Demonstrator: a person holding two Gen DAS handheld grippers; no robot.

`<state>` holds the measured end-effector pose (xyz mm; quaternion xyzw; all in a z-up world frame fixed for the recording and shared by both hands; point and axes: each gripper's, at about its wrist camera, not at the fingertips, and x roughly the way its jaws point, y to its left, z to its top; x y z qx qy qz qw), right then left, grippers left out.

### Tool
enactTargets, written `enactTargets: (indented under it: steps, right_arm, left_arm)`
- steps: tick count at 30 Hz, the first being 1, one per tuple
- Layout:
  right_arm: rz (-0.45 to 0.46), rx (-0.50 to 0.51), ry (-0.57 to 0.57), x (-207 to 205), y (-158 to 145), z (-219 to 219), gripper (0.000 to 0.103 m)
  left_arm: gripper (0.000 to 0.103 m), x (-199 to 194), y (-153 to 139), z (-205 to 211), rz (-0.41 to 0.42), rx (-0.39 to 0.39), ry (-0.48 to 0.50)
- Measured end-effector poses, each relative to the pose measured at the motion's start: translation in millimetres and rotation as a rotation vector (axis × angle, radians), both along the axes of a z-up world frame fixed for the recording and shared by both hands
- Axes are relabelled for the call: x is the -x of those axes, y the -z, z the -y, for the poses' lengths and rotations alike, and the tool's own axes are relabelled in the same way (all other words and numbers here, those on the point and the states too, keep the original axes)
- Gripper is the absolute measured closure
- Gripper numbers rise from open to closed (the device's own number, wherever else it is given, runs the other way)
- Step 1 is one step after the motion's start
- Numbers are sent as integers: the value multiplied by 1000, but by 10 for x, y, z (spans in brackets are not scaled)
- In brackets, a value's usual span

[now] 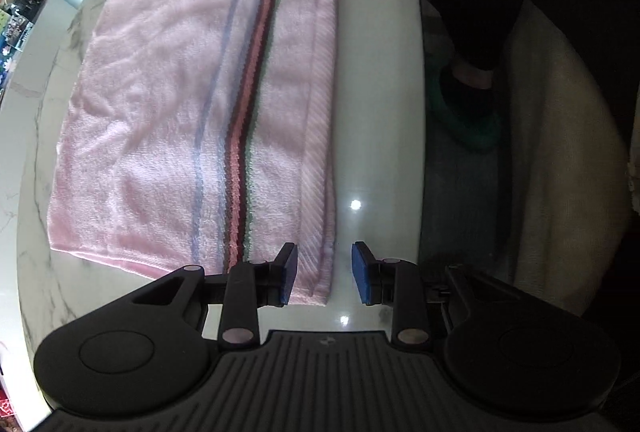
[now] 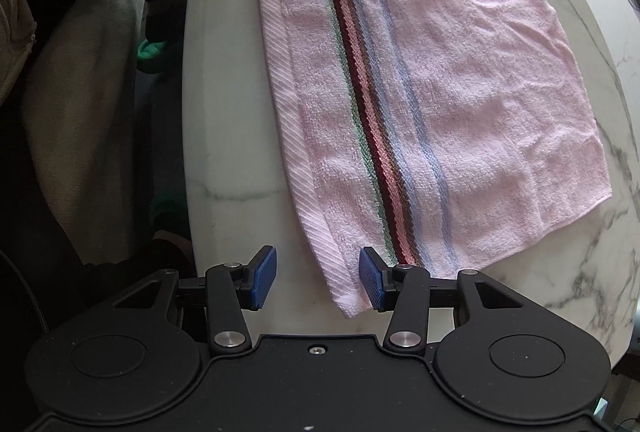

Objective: Fold towel
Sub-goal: 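Grasp the striped folded edge with both grippers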

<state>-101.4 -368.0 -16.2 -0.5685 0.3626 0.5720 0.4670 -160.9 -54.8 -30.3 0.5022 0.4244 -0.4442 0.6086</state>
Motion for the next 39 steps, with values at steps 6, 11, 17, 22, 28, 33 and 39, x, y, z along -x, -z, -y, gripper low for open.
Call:
enactTargets:
  steps: [6, 11, 17, 22, 28, 33, 39]
  right_arm:
    - [-25, 8, -13, -68, 26, -4, 58]
    - [-26, 27, -43, -76, 67, -17, 58]
    - [-28, 43, -59, -90, 107, -60, 56]
    - [-41, 38, -55, -110, 101, -71, 55]
    - [-64, 30, -40, -137, 91, -73, 53]
    - [-59, 38, -66, -116, 78, -84, 53]
    - [-67, 12, -98, -135, 8, -15, 52]
  left_arm:
    - [74, -57, 38, 26, 19, -21, 19]
    - [73, -128, 16, -5, -31, -11, 7]
    - [55, -232, 14, -64, -46, 10, -12]
    - [51, -250, 23, -58, -126, 9, 14]
    - [43, -363, 40, -98, -180, 41, -32]
    - [44, -384, 41, -105, -208, 28, -10]
    - [43, -358, 35, -92, -208, 9, -3]
